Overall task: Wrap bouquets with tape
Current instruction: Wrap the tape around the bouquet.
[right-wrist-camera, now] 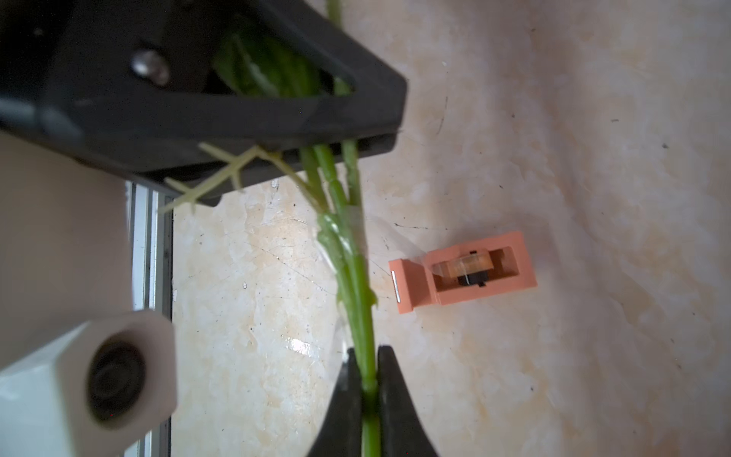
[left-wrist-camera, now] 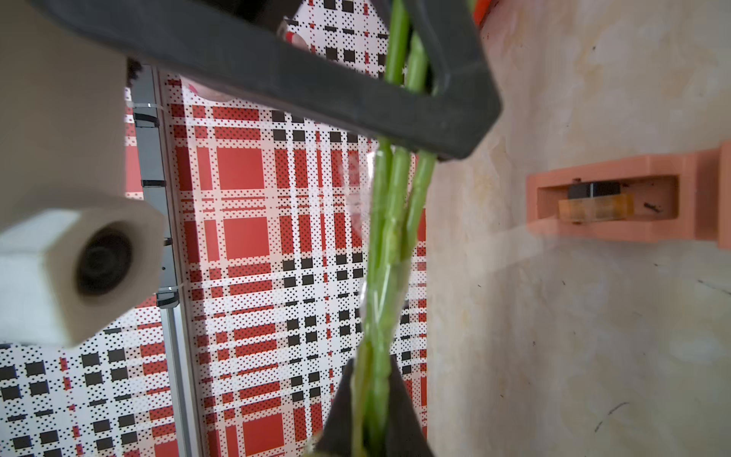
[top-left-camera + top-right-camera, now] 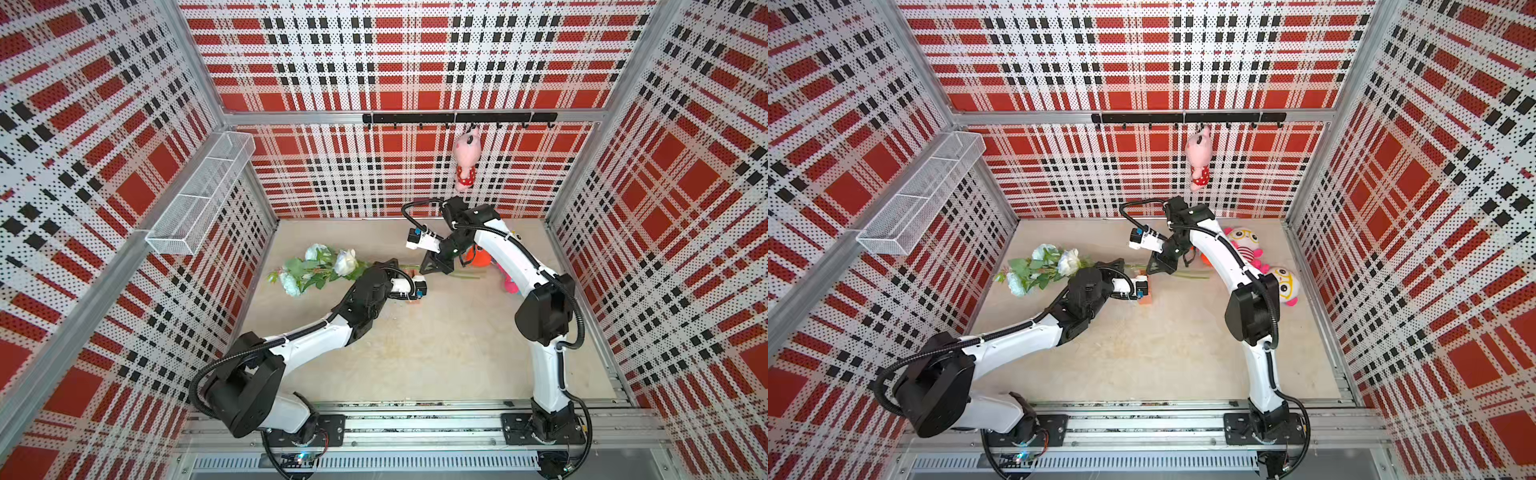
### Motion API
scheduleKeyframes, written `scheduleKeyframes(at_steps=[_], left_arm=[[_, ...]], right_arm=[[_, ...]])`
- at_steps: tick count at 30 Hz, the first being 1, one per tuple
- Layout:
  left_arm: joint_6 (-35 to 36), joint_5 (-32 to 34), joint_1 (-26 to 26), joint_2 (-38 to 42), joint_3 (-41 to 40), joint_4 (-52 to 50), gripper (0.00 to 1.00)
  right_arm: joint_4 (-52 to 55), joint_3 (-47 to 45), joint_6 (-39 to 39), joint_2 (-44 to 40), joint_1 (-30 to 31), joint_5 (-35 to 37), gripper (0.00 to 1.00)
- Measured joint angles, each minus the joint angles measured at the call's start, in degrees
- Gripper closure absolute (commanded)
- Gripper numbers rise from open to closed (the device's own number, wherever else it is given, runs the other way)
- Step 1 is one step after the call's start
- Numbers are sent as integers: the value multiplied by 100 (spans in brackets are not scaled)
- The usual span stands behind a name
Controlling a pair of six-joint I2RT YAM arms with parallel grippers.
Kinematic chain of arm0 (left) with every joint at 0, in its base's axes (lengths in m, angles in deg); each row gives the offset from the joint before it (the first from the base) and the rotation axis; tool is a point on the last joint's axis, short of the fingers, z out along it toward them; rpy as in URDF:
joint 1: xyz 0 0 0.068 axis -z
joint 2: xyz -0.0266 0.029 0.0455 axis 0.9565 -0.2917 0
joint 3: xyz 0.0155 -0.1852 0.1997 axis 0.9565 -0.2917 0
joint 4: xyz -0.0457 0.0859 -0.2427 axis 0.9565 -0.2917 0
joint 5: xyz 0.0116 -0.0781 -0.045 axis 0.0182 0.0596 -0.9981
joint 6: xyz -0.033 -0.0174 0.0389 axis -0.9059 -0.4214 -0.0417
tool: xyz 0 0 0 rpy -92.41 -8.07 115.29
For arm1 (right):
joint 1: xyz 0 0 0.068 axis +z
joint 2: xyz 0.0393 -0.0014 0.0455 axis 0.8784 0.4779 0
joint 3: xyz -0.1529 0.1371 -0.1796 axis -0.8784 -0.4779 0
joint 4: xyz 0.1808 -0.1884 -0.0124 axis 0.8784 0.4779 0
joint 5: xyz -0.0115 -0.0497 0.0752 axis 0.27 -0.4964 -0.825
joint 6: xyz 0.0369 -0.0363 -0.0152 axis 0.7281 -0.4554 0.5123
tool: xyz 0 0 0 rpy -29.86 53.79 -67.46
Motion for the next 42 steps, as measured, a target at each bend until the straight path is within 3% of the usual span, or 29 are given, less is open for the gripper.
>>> scheduleKeyframes(at_steps=[1,4,9,17,20,23,27,31,37,42], left_arm=[[-68,-63,-37,0,0,-48,100],[-264,-227,-125,0,0,-96,78],[-979,-1016,-258,387,-2,-4,59],[-2028,-2415,-931,1585,-105,514,49],[-2463,-2872,-1259,1731,-114,616,47],[-3010,-3298,-1718,1779,-109,715,35],[-3587,-3689,-2105,1705,221,396,32],[-3298,-4092,-2050,1473,1075,-595,33],[-2406,-4739,-1895,879,2199,-2374,32],[-2028,-4717,-1700,518,2341,-3169,32]], right_arm=[[-162,-138,-9,-59,22,44,100],[-612,-516,-2,-262,50,131,100],[-1720,-1027,197,-428,-15,669,100],[-3198,-2223,133,-846,-166,970,100],[-3941,-3064,-37,-1370,-149,977,100],[-4868,-4063,-254,-2022,-149,960,100],[-6168,-5228,-649,-2695,-138,831,100],[-7340,-5897,-1025,-2861,-42,929,100],[-9165,-6916,-1784,-2903,365,1812,100],[-10185,-7353,-2444,-2918,592,2402,100]])
